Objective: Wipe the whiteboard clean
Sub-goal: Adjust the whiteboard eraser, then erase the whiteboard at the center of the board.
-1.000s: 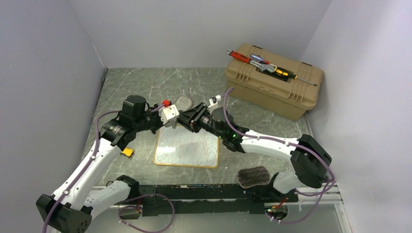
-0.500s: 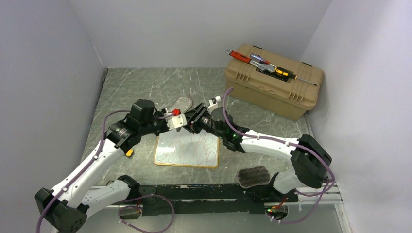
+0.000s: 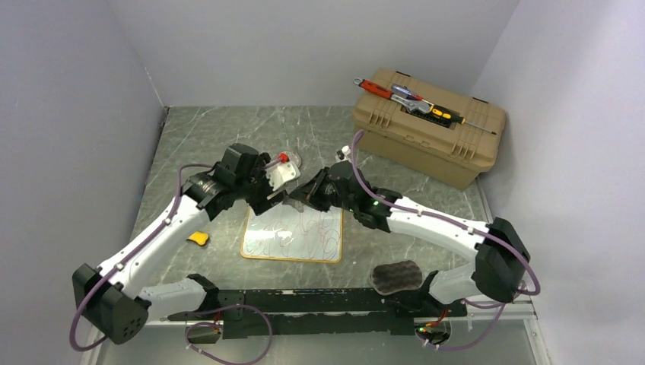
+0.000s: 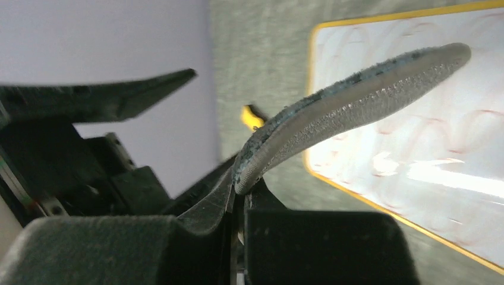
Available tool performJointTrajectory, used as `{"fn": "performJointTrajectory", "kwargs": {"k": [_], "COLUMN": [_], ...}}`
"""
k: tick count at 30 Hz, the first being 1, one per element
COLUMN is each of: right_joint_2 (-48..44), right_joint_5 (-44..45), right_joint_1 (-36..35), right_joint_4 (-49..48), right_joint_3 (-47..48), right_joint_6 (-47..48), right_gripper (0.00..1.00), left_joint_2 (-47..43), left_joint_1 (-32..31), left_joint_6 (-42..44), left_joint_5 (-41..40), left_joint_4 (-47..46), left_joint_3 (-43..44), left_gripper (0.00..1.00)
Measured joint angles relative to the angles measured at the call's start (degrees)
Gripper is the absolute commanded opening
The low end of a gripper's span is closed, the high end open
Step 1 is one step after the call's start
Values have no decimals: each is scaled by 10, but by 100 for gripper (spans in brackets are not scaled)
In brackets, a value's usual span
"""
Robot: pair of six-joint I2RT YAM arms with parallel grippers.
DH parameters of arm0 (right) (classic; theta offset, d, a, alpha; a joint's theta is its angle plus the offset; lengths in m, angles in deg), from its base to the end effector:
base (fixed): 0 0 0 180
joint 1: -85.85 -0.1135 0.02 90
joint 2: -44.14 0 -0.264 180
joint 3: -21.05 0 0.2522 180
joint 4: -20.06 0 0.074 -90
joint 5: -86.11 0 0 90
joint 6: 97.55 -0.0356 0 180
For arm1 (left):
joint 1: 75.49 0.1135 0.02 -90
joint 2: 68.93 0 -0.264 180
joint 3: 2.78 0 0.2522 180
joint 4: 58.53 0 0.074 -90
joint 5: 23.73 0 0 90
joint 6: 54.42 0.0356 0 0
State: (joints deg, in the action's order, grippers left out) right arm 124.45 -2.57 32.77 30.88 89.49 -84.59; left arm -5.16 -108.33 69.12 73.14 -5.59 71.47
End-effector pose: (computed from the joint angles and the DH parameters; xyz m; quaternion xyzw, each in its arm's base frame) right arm 0.1950 0.2581 0.2796 0.1790 0.8129 0.4984 0.2424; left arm 0.1926 -0.1294 0.3224 0.5203 0.7513 -0.0524 0.4027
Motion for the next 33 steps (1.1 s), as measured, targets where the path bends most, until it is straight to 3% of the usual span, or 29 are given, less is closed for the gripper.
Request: {"fn": "performJointTrajectory", "kwargs": {"k": [4, 8, 16, 21, 27, 33], "right_joint_2": [-43, -110, -236, -147, 5, 137], "right_joint_5": [23, 34, 24, 38, 32, 12], "right_joint_1": [14, 31, 40, 52, 63, 69], "right_joint_4": [162, 315, 501, 513, 442, 433], "right_joint_3": [20, 8, -17, 8, 23, 112], "right_joint_6": [75, 128, 201, 268, 315, 374], "right_gripper": [0, 0, 0, 0, 0, 0], "left_joint_2": [41, 67, 192, 231, 231, 249], "left_joint_1": [8, 31, 202, 233, 251, 276], "left_joint_6": [-63, -103, -129, -132, -131, -132], "left_joint_5": [-27, -36, 9, 11, 11, 17], "left_joint_4": [30, 65, 139, 153, 138, 118], "left_joint_3": [31, 40, 98, 103, 68, 31], "left_gripper": [95, 99, 100, 97, 92, 85]}}
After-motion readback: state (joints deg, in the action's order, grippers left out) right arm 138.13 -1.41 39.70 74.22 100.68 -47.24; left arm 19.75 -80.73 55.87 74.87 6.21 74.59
